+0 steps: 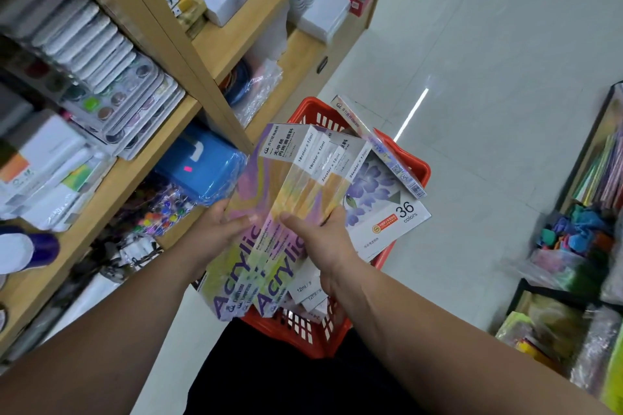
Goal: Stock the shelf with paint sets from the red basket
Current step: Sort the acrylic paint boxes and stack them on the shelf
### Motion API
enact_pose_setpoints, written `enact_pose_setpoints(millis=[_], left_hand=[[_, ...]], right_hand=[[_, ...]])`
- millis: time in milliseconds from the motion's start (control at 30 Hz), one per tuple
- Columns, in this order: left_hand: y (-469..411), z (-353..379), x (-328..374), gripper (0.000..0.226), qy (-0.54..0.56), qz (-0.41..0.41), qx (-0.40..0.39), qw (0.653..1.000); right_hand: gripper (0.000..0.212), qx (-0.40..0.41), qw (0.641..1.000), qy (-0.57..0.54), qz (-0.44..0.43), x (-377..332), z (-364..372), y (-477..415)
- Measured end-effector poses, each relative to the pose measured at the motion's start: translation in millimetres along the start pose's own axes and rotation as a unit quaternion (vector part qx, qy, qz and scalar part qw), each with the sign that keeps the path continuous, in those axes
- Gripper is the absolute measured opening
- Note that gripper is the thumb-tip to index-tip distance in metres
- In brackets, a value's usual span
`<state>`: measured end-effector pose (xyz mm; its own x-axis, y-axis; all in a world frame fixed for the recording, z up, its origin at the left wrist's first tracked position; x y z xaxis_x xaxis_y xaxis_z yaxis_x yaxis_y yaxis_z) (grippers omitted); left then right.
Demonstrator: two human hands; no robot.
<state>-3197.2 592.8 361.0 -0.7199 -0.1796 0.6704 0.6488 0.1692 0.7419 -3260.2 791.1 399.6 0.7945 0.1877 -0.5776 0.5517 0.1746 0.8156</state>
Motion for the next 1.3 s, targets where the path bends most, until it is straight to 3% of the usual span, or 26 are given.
enact_pose_setpoints(millis=[33,133,233,333,400,533,633,733,767,867,900,967,1033,1067,1233,1300], left_hand=[[0,1,0,0.08,0.006,0.003,-0.003,1.0],[1,-7,-4,0.097,0.019,-0.017,-0.01,1.0],[4,-13,-7,0.086,0.03,-0.022,-0.021,0.999],[-1,-18,-15,0.106,0.057,-0.027,-0.019,0.998],[-10,-22,-25,0.105,0.059,-0.011,-0.026,0.998],[5,-9,-4,0.081,0.039,0.004,-0.023,0.999],[17,-1,8,0.028,0.042,0.007,-0.032,0.999],[20,3,8,0.01,0.036,0.025,-0.043,0.998],[20,3,7,0.016,0.037,0.028,-0.046,0.998],[15,-5,3,0.083,0.037,0.033,-0.057,0.997],[16,-6,4,0.095,0.016,0.037,-0.053,0.998],[12,-15,3,0.092,0.006,0.029,-0.067,0.997],[13,-19,6,0.058,0.03,0.023,-0.097,0.995],[14,-20,6,0.051,0.034,0.035,-0.109,0.993],[18,-24,20,0.072,0.044,0.066,-0.147,0.986],[21,-26,28,0.09,0.043,0.06,-0.159,0.985]], right_hand=[[0.09,0.0,1.0,0.003,-0.002,-1,1,1],[0.077,-0.009,1.0,0.024,-0.011,-1,7,10],[0.071,-0.014,0.999,0.035,-0.017,0,13,16],[0.067,-0.012,1.0,0.012,-0.021,-9,16,19],[0.081,0.01,1.0,-0.007,-0.016,-17,20,17],[0.12,0.058,0.998,-0.006,-0.018,-23,31,15],[0.13,0.091,0.996,-0.003,-0.011,-22,41,11],[0.128,0.155,0.988,0.011,-0.01,-20,56,9],[0.124,0.176,0.984,0.02,-0.015,-21,59,9],[0.103,0.219,0.974,0.046,-0.03,-21,61,9],[0.101,0.23,0.971,0.05,-0.034,-20,59,8],[0.099,0.24,0.968,0.055,-0.044,-20,58,9],[0.096,0.24,0.967,0.07,-0.057,-20,58,15],[0.094,0.241,0.965,0.075,-0.066,-20,58,19],[0.077,0.257,0.956,0.072,-0.121,-27,54,42],[0.076,0.258,0.955,0.063,-0.134,-33,51,52]])
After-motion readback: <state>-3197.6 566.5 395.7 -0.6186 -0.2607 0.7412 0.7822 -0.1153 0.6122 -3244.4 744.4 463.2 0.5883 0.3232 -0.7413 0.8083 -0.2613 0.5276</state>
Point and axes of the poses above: each hand's wrist, its own y-axis away from the middle knuckle, its own z-axis out of the palm, x = y × z, the point moved 2 cm from there along -y, towards the middle knuckle
